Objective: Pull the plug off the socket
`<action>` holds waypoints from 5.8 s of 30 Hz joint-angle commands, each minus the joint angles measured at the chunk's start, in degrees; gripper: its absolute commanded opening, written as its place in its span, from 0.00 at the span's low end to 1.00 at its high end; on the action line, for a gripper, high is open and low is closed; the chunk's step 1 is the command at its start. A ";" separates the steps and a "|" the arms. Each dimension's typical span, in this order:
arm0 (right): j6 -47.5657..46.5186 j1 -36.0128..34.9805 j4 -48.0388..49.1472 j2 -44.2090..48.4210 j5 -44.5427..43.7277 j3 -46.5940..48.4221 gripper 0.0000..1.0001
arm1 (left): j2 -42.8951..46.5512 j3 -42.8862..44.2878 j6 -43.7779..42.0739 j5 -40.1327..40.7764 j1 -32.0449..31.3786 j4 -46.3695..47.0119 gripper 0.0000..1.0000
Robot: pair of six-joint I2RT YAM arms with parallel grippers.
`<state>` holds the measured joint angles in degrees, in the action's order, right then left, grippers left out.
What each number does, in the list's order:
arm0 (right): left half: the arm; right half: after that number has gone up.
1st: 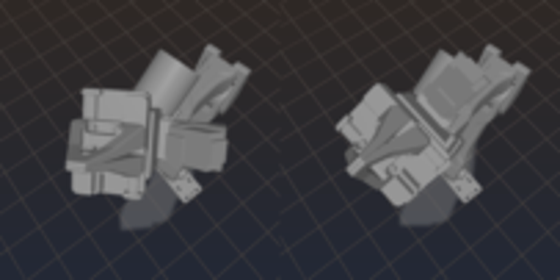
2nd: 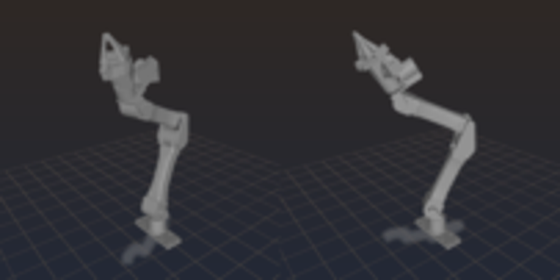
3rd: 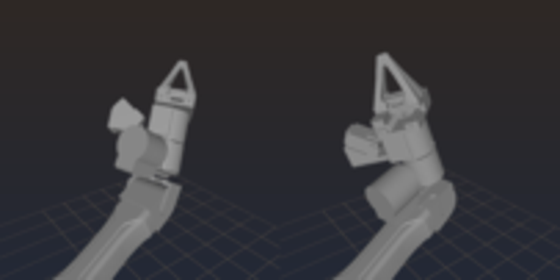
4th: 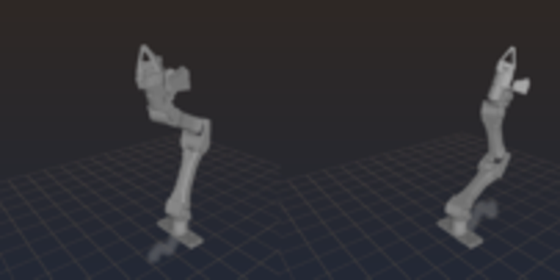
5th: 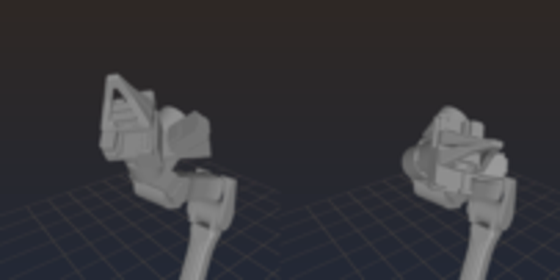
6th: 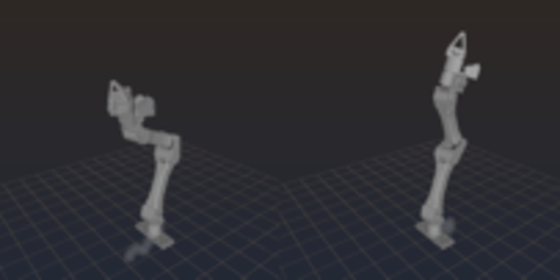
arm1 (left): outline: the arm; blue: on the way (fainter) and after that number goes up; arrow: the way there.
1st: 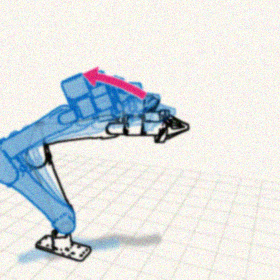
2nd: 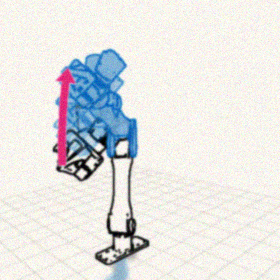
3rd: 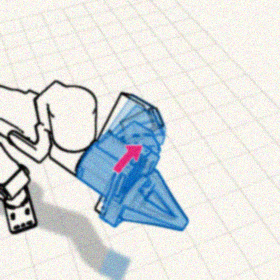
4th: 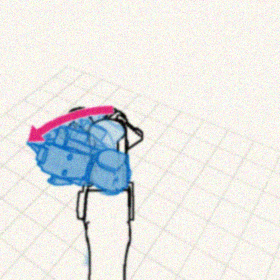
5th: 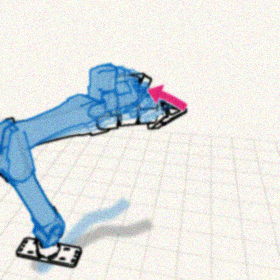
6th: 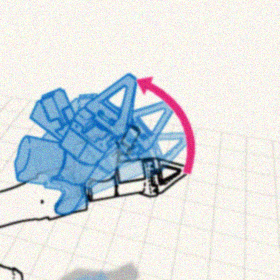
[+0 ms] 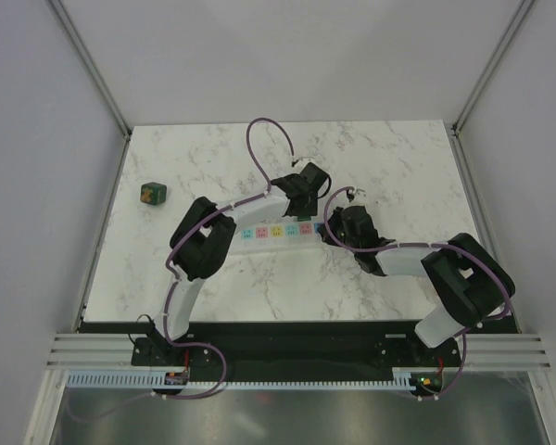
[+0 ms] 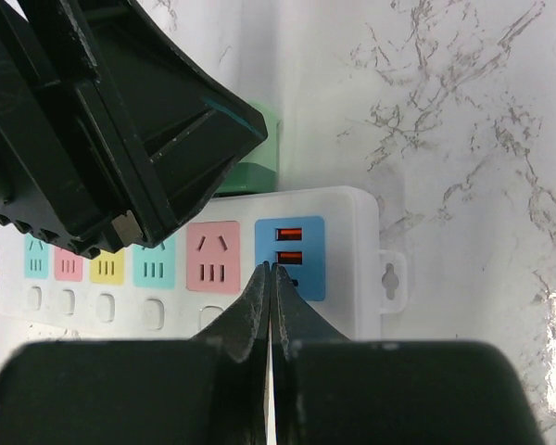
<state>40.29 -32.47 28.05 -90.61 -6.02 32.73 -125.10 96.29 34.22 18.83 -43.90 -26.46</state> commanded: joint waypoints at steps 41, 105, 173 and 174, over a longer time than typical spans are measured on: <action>0.13 -0.75 -4.06 -4.58 -1.54 -1.27 0.00 | -3.57 7.94 9.30 14.64 1.45 -0.79 0.02; -0.74 -0.75 -0.54 -4.58 0.84 -1.53 0.00 | 22.45 -20.79 34.26 13.16 58.58 -13.18 0.02; -28.77 -28.70 -38.08 -13.26 -21.93 35.28 0.87 | 79.46 -50.23 15.70 25.02 19.64 -7.99 0.96; -30.08 -28.70 -37.64 -14.06 -21.75 36.08 0.87 | 80.44 -50.93 16.05 26.94 19.64 -8.52 0.99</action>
<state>16.88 -61.41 -10.57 -102.30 -26.83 65.21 -48.03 47.24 51.31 36.69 -24.18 -34.15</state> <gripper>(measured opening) 0.868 0.967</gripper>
